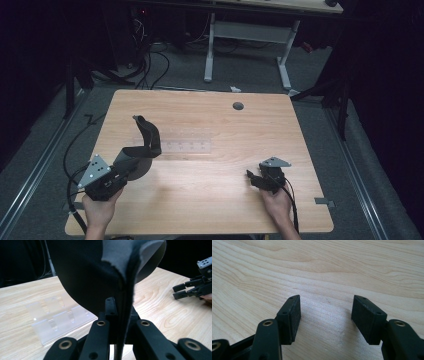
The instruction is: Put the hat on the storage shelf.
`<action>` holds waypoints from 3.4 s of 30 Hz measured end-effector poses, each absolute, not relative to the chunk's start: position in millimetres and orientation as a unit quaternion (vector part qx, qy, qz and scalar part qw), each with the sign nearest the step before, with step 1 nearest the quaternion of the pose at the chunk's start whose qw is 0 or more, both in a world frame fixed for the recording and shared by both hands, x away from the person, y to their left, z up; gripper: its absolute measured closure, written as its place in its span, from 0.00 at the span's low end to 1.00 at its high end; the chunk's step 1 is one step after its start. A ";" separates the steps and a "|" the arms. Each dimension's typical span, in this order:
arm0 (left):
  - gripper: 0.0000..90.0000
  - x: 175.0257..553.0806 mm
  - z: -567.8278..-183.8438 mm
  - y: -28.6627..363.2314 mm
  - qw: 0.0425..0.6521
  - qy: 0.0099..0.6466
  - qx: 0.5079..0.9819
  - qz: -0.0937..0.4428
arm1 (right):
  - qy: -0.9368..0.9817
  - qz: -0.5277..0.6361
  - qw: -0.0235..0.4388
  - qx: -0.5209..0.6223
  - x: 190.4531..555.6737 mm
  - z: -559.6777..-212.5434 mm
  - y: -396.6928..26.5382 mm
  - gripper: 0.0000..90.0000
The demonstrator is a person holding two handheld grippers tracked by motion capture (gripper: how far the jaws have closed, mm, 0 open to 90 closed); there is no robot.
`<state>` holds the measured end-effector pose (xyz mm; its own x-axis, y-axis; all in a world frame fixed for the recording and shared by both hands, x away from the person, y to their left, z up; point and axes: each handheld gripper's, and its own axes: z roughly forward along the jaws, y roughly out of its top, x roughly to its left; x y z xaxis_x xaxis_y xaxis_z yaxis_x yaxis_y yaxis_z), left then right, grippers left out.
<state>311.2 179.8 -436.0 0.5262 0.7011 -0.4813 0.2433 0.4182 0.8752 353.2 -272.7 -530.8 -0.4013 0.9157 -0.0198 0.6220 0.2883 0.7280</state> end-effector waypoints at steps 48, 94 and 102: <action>0.96 386.6 -415.9 202.6 0.692 0.478 0.488 0.234 | 0.769 0.329 0.221 0.502 353.7 -530.8 -273.2 0.45; 0.96 439.5 -456.5 193.1 0.653 0.508 0.499 0.258 | 0.770 0.327 0.225 0.500 353.7 -530.9 -272.8 0.45; 0.96 440.8 -461.1 188.7 0.650 0.513 0.497 0.261 | 0.770 0.327 0.224 0.500 353.6 -530.9 -272.6 0.45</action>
<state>440.8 188.7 -461.1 0.3371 0.8487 -0.4077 0.1709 0.3707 0.9129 353.6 -272.6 -530.9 -0.3989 0.9168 -0.0184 0.6236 0.2859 0.7276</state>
